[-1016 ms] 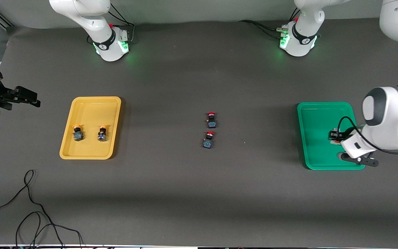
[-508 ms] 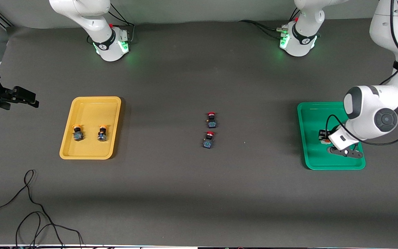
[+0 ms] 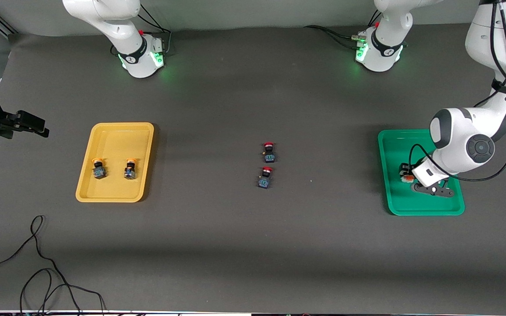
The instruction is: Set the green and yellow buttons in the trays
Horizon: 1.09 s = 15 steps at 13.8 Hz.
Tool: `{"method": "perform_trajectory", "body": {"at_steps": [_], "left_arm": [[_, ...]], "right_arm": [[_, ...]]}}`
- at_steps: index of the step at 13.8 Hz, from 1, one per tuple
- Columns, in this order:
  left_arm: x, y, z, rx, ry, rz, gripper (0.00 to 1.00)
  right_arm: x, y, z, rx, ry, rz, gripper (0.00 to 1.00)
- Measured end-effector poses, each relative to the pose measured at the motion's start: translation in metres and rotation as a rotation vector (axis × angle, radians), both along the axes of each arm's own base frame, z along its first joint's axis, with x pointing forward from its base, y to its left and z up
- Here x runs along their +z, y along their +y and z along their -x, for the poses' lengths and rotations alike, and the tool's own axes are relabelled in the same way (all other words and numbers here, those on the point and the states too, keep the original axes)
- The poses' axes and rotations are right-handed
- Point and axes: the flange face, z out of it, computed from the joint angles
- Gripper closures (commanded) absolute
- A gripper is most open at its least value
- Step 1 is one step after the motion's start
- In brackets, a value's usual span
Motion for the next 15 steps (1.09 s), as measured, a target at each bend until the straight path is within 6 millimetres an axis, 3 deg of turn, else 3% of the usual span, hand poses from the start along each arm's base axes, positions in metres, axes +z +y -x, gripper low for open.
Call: {"method": "perform_trajectory", "body": {"at_steps": [2, 4, 6, 9, 13, 15], "left_arm": [[0.008, 0.001, -0.003, 0.001, -0.011, -0.002, 0.00], [0.041, -0.001, -0.009, -0.001, 0.002, -0.012, 0.00], [0.110, -0.004, -0.017, -0.005, 0.039, -0.031, 0.00], [0.231, -0.021, -0.019, 0.009, 0.112, -0.063, 0.00], [0.338, -0.059, -0.014, 0.015, 0.163, -0.086, 0.00], [0.377, -0.069, -0.009, 0.008, 0.158, -0.088, 0.00]], "right_arm": [[0.000, 0.000, 0.000, -0.003, 0.000, 0.000, 0.00], [0.000, 0.000, 0.000, -0.004, 0.000, 0.000, 0.00], [0.000, 0.000, 0.000, -0.005, 0.002, 0.000, 0.00], [0.000, 0.000, 0.000, -0.005, 0.004, 0.000, 0.00], [-0.001, 0.000, 0.000, -0.006, 0.006, 0.000, 0.00], [-0.001, 0.000, 0.000, -0.006, 0.006, 0.000, 0.00]]}}
